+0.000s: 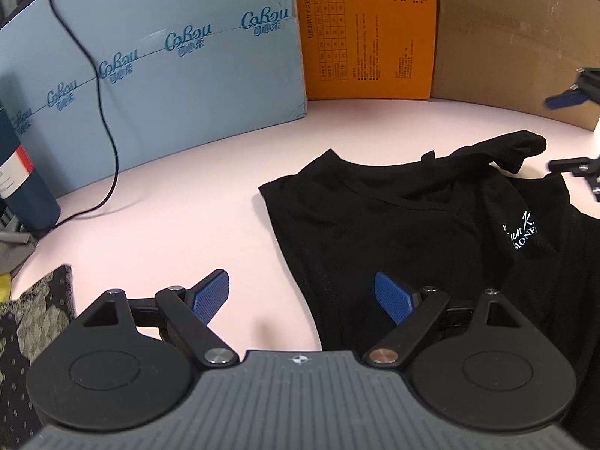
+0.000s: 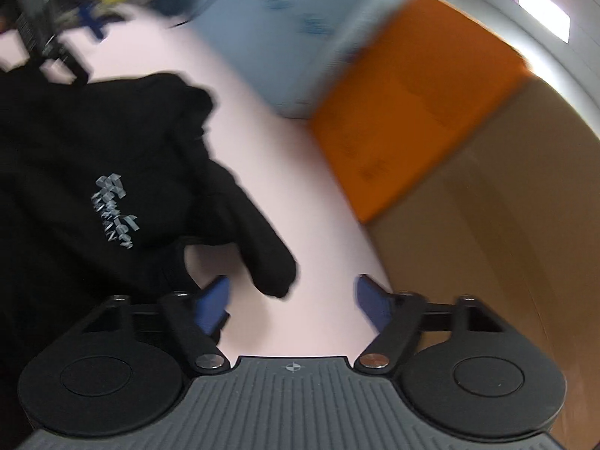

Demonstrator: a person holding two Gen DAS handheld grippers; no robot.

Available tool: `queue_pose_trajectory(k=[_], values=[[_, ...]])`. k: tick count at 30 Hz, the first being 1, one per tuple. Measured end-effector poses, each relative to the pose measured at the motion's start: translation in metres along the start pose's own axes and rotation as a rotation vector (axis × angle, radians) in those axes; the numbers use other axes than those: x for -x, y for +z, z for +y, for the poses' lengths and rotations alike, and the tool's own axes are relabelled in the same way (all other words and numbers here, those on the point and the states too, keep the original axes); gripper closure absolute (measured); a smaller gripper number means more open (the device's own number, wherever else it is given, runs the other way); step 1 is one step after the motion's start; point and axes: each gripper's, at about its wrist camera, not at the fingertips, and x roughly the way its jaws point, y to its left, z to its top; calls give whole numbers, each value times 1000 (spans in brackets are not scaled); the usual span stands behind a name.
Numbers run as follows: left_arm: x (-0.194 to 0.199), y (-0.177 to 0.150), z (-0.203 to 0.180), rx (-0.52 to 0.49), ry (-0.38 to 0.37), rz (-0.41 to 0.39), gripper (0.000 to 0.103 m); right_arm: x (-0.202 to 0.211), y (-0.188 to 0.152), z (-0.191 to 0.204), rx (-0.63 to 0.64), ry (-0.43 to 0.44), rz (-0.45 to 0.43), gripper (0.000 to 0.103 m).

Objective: Fold clothes

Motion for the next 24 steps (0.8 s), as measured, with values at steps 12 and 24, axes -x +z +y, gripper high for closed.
queue_pose_trajectory(k=[12,24], values=[[-5,-14,6,62,53,62,18,-41,40,-125,-853,100,-139,83],[-12,-18,15,98,53,84,16,0,-37,-86,-966,273,34,66]])
